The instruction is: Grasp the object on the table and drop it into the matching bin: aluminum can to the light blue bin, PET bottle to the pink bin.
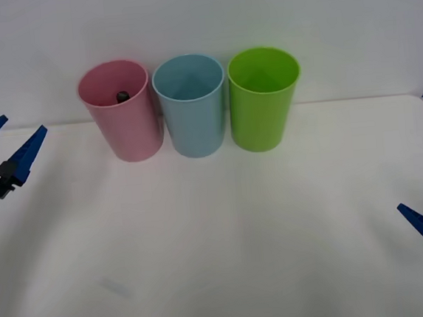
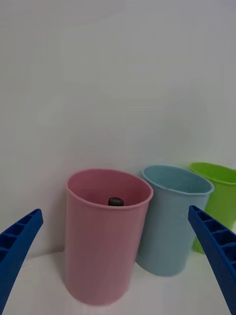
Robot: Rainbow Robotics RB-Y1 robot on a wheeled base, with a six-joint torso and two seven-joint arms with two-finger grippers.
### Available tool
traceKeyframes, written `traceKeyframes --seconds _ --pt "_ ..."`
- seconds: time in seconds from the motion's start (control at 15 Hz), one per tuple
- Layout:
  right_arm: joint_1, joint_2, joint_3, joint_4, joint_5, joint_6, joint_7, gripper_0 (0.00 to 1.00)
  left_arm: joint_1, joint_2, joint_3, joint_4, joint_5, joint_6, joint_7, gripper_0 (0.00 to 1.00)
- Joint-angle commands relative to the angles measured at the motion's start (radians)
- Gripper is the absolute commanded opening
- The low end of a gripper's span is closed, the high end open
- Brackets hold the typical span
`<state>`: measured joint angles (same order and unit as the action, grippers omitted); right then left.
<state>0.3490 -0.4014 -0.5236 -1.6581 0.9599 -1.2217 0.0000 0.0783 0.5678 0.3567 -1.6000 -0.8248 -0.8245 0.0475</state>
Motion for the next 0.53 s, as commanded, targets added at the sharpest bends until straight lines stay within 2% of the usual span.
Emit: traceKeyframes --seconds 0.07,0.27,0.53 --pt "0.0 0.0 0.0 0.0 0.0 0.0 0.0 1.0 0.089 0.03 0.048 0.002 0.006 -0.09 -0.017 1.0" --pt "0.0 0.0 0.0 0.0 0.0 0.0 0.0 1.0 0.176 0.06 0.088 0.002 0.004 -0.185 -0.041 1.0" --pt "0.0 0.0 0.0 0.0 0.0 0.0 0.0 1.0 0.293 0.064 0.179 0.002 -0.051 -0.335 -0.074 1.0"
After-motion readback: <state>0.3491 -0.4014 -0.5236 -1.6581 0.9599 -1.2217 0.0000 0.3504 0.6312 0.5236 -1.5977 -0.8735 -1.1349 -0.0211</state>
